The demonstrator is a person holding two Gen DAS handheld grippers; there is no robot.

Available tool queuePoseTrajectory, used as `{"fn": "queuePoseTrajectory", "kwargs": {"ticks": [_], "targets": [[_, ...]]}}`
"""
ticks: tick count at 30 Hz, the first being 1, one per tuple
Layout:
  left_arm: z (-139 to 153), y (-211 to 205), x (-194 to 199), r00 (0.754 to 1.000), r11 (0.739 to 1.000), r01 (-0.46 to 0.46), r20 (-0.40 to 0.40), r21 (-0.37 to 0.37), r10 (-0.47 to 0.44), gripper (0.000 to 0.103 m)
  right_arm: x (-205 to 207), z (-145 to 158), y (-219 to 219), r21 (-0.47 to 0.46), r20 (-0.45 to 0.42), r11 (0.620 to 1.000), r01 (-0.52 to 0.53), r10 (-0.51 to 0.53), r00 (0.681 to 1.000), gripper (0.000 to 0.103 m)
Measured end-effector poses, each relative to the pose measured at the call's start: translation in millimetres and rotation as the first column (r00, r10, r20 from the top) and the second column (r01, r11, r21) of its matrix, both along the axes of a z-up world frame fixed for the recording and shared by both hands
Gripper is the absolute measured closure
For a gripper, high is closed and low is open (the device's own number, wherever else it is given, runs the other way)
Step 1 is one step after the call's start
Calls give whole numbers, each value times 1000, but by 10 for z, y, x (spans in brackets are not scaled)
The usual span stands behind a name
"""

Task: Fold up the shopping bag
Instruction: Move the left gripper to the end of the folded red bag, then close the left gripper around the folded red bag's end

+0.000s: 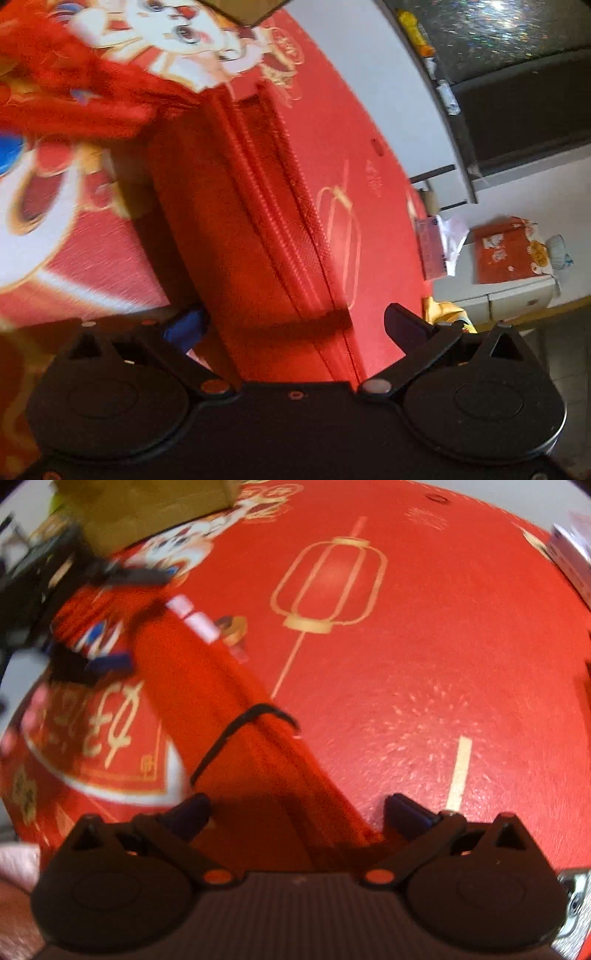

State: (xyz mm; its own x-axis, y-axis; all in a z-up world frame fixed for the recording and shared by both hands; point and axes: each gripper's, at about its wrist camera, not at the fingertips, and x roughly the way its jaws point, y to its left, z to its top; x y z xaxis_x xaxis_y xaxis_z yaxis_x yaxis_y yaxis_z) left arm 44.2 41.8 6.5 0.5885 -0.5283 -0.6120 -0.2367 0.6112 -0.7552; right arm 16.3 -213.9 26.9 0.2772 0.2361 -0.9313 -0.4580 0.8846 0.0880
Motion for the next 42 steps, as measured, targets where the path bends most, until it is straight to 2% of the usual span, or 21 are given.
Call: {"fn": "queuePoseTrajectory", "kwargs": {"ticks": [2, 5, 8, 11, 14, 18, 19, 20, 22, 24, 26, 32, 34, 36, 38, 39, 40, 42], "targets": [[-1, -72, 80, 999, 1000, 20, 25, 13, -21, 0, -58, -26, 83, -76, 15, 995, -66, 67, 998, 1], [0, -120, 181, 999, 999, 37, 35, 13, -38, 0, -126, 69, 146, -138, 41, 981, -137, 144, 989, 1], [-24, -103, 237, 999, 999, 30, 38, -23, -30, 0, -166, 353, 187, -181, 149, 964, -195, 222, 964, 1], [-51, -75, 285, 999, 998, 16, 33, -60, -14, 0, -191, 498, 339, -265, 235, 921, -284, 348, 908, 1], [-57, -80, 323, 999, 997, 22, 31, -69, -20, 0, -212, 284, 607, -438, 233, 821, -367, 498, 836, 1], [-61, -36, 356, 998, 996, 50, 30, -78, -48, 0, -224, 89, 925, -504, 253, 740, -447, 621, 742, 1], [-68, -19, 365, 998, 995, 55, 29, -86, -52, 0, -189, 53, 992, -503, 251, 735, -455, 628, 737, 1], [-78, 4, 374, 998, 994, 57, 25, -98, -55, 0, -138, 21, 1036, -496, 249, 740, -454, 622, 742, 2], [-101, 29, 401, 998, 991, 59, 17, -118, -57, 0, -27, 34, 1053, -445, 272, 785, -431, 577, 770, 5], [-116, 51, 409, 998, 990, 61, 10, -130, -60, 0, 125, 56, 1014, -368, 264, 846, -386, 493, 829, 12], [-124, 58, 415, 998, 989, 67, 9, -133, -66, 0, 251, 90, 900, -272, 257, 903, -332, 400, 880, 33], [-150, 35, 450, 998, 987, 68, 6, -144, -68, 0, 381, 200, 595, -31, 223, 960, -279, 279, 934, 45], [-167, -4, 476, 997, 984, 80, 2, -159, -81, 0, 343, 245, 512, 68, 251, 960, -270, 246, 936, 45], [-171, -72, 523, 993, 980, 112, -5, -162, -114, 0, 217, 261, 515, 116, 307, 940, -320, 272, 912, 45], [-153, -114, 542, 992, 982, 124, -11, -145, -127, 0, 98, 249, 594, 69, 349, 923, -379, 333, 876, 44], [-146, -126, 540, 992, 983, 121, -13, -135, -124, 2, 79, 244, 618, 47, 361, 924, -380, 339, 869, 44], [-135, -136, 530, 993, 986, 115, -13, -117, -117, 10, 96, 240, 617, 49, 360, 930, -364, 324, 875, 43], [-91, -154, 514, 993, 992, 115, -9, -58, -116, 13, 148, 228, 599, 53, 355, 946, -319, 281, 892, 42]]}}
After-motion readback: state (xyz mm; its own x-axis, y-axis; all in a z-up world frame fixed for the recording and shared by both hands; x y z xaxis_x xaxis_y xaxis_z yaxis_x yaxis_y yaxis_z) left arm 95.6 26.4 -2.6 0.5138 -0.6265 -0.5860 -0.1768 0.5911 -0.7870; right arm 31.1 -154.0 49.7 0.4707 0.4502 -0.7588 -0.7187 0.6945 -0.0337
